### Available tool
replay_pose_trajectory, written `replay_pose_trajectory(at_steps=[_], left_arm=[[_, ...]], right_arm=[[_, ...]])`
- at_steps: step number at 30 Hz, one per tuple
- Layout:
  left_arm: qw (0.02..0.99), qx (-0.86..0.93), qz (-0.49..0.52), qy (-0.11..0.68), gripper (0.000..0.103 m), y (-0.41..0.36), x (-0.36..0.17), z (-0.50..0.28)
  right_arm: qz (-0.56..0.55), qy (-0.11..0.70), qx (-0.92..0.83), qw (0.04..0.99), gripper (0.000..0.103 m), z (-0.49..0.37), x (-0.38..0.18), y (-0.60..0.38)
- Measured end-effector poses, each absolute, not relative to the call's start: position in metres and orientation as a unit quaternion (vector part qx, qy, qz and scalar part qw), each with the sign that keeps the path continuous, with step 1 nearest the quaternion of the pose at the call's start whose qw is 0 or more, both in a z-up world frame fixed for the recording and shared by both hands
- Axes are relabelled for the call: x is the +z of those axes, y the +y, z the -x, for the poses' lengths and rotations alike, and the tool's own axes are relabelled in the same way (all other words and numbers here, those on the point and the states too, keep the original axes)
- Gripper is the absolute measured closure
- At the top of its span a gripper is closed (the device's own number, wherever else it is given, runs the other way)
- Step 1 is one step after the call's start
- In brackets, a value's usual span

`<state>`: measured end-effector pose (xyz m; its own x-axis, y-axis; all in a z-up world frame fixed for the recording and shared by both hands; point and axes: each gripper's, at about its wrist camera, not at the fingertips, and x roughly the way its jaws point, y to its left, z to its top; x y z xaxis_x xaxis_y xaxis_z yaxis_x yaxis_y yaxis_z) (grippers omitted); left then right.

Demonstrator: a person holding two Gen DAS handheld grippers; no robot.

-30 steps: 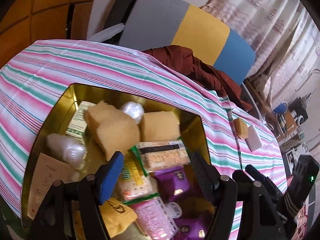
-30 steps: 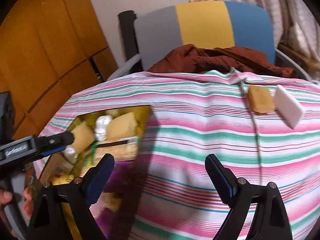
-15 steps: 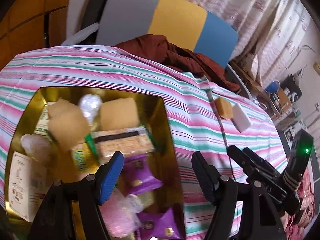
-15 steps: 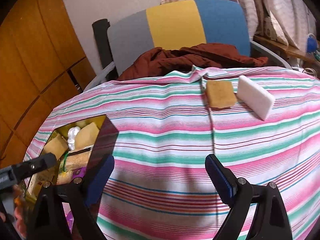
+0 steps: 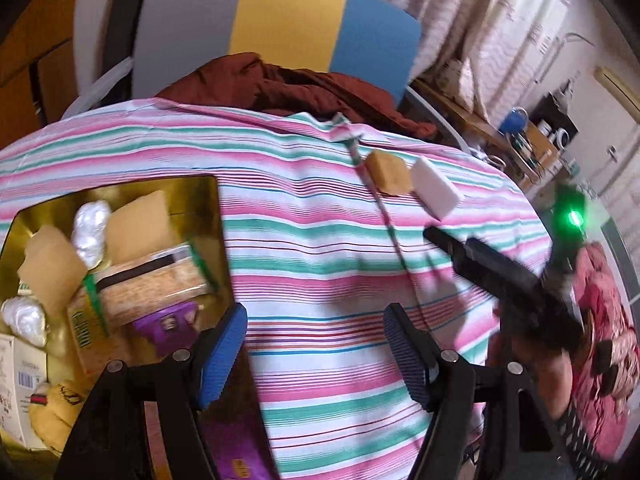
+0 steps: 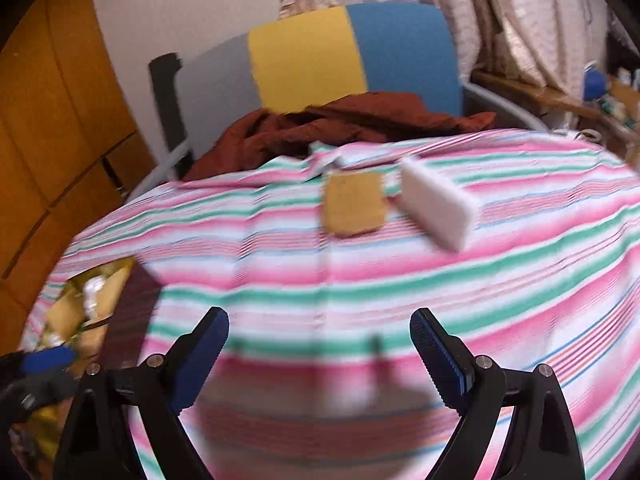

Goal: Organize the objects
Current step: 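Move both open tools back toward the last sponge and white eraser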

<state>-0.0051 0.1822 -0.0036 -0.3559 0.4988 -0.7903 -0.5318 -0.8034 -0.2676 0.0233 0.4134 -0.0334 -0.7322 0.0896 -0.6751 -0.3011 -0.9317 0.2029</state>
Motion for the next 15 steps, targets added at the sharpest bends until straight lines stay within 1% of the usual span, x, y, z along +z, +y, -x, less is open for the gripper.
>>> replay_pose_trajectory(at_steps=[6,10,15], left_arm=[[0.325,0.812,0.483,0.035,0.031,0.196,-0.009,-0.007],[0.325,0.810,0.486,0.048,0.031,0.201,-0.010,-0.012],[0.324,0.809,0.488,0.054,0.031,0.205,-0.009,-0.011]], right_arm=[[0.335,0.121,0.916,0.182,0.009,0.006,-0.024,0.475],[0.358,0.102,0.906,0.203,0.009,0.036,-0.034,0.509],[0.380,0.107,0.887,0.239,0.010,0.048,-0.047,0.550]])
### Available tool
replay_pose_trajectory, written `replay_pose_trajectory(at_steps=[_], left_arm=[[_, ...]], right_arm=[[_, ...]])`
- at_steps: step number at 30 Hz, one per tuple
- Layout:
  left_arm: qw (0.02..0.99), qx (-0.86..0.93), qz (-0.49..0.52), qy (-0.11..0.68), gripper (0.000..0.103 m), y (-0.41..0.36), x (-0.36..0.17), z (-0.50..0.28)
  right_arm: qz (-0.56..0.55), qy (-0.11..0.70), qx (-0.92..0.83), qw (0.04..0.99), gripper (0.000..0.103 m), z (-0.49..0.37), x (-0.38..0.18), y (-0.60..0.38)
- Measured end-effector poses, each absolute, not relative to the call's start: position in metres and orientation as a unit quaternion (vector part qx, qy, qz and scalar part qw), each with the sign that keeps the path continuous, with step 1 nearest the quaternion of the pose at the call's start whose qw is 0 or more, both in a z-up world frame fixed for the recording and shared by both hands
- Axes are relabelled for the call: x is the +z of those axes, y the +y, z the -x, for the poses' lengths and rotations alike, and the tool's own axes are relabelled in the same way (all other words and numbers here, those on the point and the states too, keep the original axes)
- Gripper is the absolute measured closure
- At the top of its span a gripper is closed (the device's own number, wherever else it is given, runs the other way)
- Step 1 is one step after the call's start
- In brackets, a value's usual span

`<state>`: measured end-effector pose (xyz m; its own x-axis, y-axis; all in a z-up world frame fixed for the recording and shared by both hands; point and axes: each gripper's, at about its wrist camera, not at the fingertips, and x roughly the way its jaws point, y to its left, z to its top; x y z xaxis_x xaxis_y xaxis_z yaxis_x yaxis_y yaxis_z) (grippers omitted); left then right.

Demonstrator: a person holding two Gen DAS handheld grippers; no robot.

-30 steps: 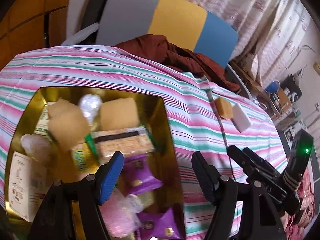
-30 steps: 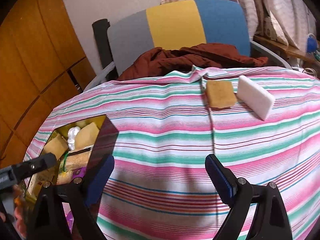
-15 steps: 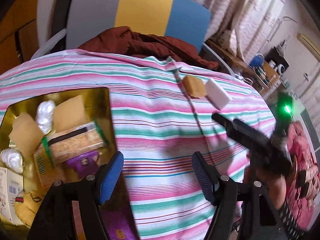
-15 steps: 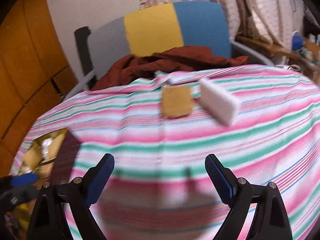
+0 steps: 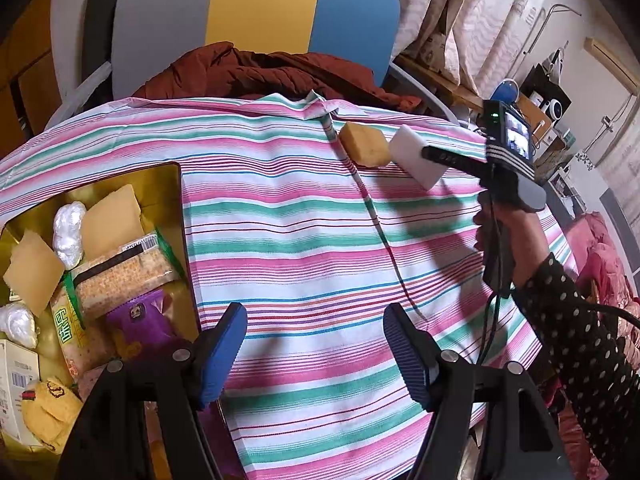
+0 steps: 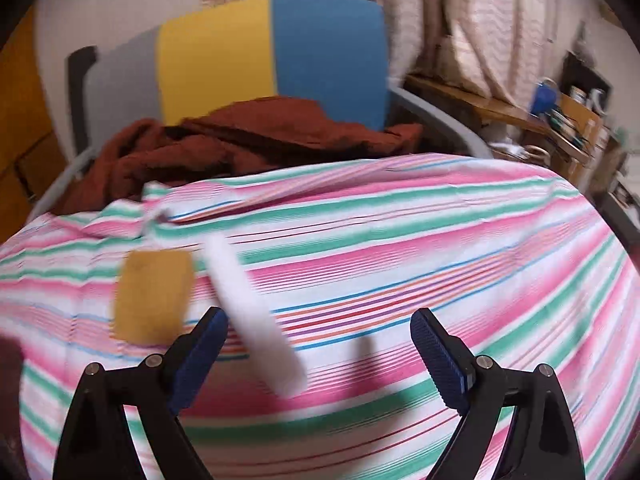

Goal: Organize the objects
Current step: 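Move both open tools back toward the last sponge and white eraser, then grasp the white eraser block with the right tool while the left tool grasps the yellow sponge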

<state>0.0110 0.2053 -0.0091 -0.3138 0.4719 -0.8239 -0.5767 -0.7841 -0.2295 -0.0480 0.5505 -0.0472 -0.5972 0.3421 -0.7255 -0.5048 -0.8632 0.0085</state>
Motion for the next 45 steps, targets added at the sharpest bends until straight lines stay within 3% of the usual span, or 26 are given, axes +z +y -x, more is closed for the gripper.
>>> replay_pose_trajectory(at_steps=[3,12,19,21,22,24,32,36,45], left_arm=[[0.322,0.807,0.493,0.052,0.031,0.209,-0.013,-0.008],[0.329,0.797,0.501,0.068,0.031,0.224,-0.020,-0.010],[0.331,0.796,0.502,0.070,0.031,0.231,-0.020,-0.007],[0.334,0.795,0.500,0.075,0.031,0.238,-0.019,-0.006],[0.336,0.796,0.496,0.080,0.031,0.243,-0.017,-0.005],[0.340,0.800,0.487,0.088,0.031,0.252,-0.015,-0.003],[0.357,0.812,0.446,0.116,0.029,0.313,-0.006,0.022],[0.343,0.816,0.444,0.138,0.023,0.354,-0.018,0.048],[0.324,0.809,0.472,0.134,0.022,0.430,-0.053,0.106]], right_arm=[[0.358,0.140,0.889,0.249,0.010,0.035,-0.042,0.570],[0.362,0.067,0.912,0.180,0.009,0.040,-0.047,0.558],[0.406,0.070,0.900,0.143,0.010,0.066,-0.069,0.566],[0.414,0.077,0.896,0.139,0.015,0.070,-0.077,0.569],[0.421,0.080,0.893,0.136,0.026,0.072,-0.082,0.570],[0.419,0.075,0.895,0.132,0.032,0.071,-0.084,0.568],[0.394,0.062,0.899,0.182,0.036,0.047,-0.075,0.560],[0.384,0.080,0.889,0.237,0.035,0.027,-0.074,0.566],[0.378,0.113,0.876,0.278,0.035,0.019,-0.081,0.583]])
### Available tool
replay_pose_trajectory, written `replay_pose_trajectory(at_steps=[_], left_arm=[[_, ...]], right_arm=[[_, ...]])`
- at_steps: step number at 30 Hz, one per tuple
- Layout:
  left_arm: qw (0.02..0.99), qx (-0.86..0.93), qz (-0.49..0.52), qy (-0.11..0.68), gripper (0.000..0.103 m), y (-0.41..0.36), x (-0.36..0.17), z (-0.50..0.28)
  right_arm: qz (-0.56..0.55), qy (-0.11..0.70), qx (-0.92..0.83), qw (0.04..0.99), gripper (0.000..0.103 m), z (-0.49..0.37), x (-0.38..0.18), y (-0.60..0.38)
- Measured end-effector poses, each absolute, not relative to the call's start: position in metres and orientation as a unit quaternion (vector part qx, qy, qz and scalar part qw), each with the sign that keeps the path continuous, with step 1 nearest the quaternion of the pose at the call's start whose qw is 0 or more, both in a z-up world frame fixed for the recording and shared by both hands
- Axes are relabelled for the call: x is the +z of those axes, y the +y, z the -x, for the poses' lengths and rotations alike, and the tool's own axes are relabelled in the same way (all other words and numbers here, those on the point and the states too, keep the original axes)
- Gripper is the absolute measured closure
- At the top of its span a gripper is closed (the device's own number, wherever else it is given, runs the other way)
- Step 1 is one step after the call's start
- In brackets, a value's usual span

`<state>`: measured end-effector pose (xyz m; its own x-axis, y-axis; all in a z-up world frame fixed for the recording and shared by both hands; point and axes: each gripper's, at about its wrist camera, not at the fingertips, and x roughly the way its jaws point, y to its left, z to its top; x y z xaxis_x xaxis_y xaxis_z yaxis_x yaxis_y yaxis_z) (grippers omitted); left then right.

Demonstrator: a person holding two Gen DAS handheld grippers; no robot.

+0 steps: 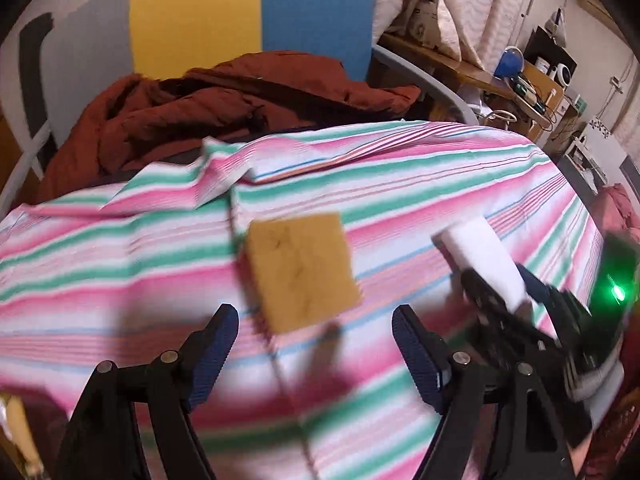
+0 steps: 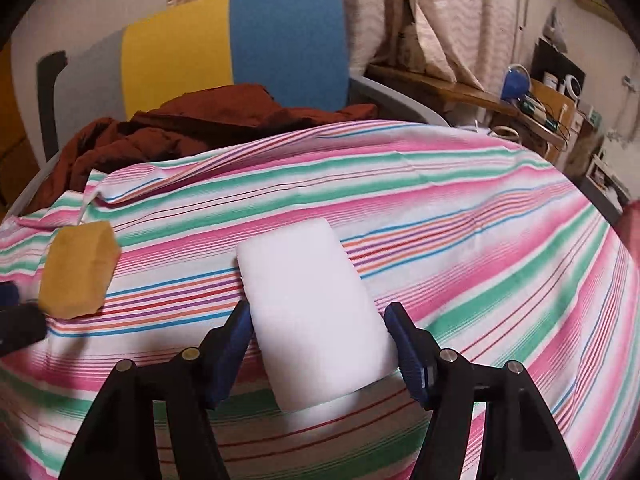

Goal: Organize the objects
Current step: 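Grasp the white eraser block with the right tool while the left tool grasps the yellow sponge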

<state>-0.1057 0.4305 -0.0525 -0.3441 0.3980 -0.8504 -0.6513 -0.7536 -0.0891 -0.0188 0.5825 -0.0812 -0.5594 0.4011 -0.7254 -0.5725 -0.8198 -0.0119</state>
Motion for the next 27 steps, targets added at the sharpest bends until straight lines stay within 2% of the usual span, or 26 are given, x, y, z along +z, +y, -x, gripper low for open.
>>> replay_pose_trajectory(at_steps=[7,8,9,10,17,18,27], left_arm=[[0.292,0.829,0.447,0.166,0.023,0.452,-0.069,0.124],[0.290,0.832,0.442,0.168,0.028,0.452,-0.072,0.124],[0.286,0.835,0.436,0.174,0.037,0.450,-0.075,0.123],[0.287,0.836,0.434,0.177,0.039,0.449,-0.078,0.122],[0.305,0.846,0.398,0.183,0.041,0.442,-0.089,0.108],[0.306,0.846,0.395,0.187,0.046,0.443,-0.088,0.107],[0.299,0.878,0.314,0.202,0.050,0.437,-0.074,0.081]], right_arm=[[0.369,0.125,0.874,0.290,0.035,0.015,-0.083,0.587],[0.369,0.125,0.874,0.290,0.035,0.016,-0.083,0.587],[0.369,0.124,0.874,0.290,0.035,0.016,-0.083,0.588],[0.368,0.124,0.875,0.290,0.035,0.016,-0.083,0.588],[0.359,0.109,0.878,0.296,0.035,0.014,-0.080,0.583],[0.358,0.107,0.879,0.296,0.035,0.014,-0.080,0.581],[0.344,0.088,0.884,0.304,0.035,0.013,-0.076,0.575]])
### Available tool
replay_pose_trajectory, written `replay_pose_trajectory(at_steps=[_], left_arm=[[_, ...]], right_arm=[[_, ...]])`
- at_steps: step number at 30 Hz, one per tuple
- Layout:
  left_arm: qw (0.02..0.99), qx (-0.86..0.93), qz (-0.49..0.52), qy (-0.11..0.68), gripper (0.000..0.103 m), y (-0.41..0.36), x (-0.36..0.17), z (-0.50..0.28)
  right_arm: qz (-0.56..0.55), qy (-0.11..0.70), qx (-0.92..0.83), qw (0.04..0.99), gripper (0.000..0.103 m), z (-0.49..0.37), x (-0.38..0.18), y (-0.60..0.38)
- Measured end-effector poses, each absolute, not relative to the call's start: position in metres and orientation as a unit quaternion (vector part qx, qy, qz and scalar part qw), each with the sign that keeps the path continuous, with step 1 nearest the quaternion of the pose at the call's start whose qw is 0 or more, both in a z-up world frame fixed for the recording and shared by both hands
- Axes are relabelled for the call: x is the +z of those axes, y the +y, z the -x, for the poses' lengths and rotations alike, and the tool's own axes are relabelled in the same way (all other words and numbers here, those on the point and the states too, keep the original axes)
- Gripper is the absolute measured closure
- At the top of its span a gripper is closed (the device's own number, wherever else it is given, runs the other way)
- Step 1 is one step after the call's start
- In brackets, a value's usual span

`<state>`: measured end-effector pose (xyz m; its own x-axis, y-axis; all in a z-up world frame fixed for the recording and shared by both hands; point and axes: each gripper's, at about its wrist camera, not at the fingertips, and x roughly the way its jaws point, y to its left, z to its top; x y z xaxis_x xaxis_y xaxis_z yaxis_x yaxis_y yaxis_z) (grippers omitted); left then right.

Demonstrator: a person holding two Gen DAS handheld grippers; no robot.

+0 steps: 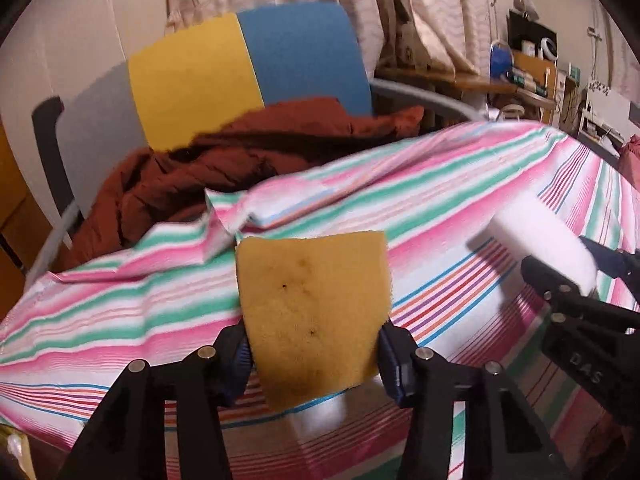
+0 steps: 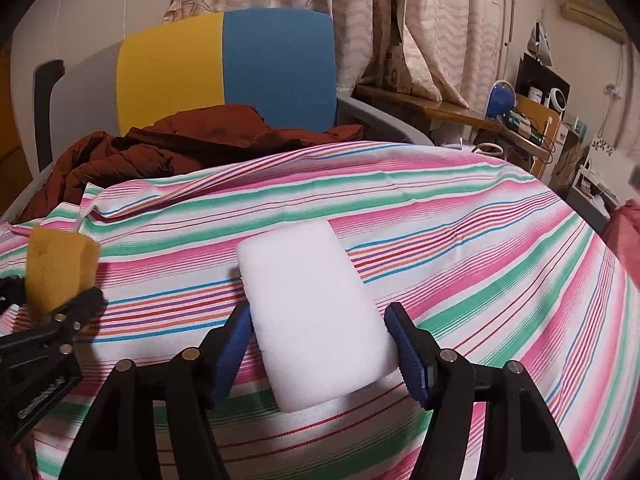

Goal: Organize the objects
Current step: 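Grasp the white eraser block with the right tool while the left tool grasps the yellow sponge, then carry the eraser and sponge over the gold tray and open both tools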

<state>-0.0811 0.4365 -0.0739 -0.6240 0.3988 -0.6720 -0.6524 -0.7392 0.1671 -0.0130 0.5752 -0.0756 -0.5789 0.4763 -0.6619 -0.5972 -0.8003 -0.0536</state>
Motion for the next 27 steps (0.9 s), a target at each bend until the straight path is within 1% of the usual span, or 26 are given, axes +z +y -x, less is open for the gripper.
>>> replay_pose_trajectory(at_steps=[6,18,23,27], left_arm=[[0.303,0.892,0.268,0.201,0.050,0.421,-0.063,0.065],[0.311,0.887,0.273,0.203,0.050,0.387,-0.065,0.036],[0.309,0.886,0.277,0.206,0.050,0.374,-0.068,0.027],[0.307,0.886,0.283,0.201,0.050,0.362,-0.069,0.023]], right_arm=[[0.340,0.078,0.885,0.307,0.035,0.013,-0.074,0.572],[0.328,0.054,0.888,0.318,0.035,0.011,-0.069,0.563],[0.289,0.038,0.904,0.314,0.035,0.000,-0.055,0.552],[0.277,0.046,0.913,0.297,0.035,-0.012,-0.048,0.542]])
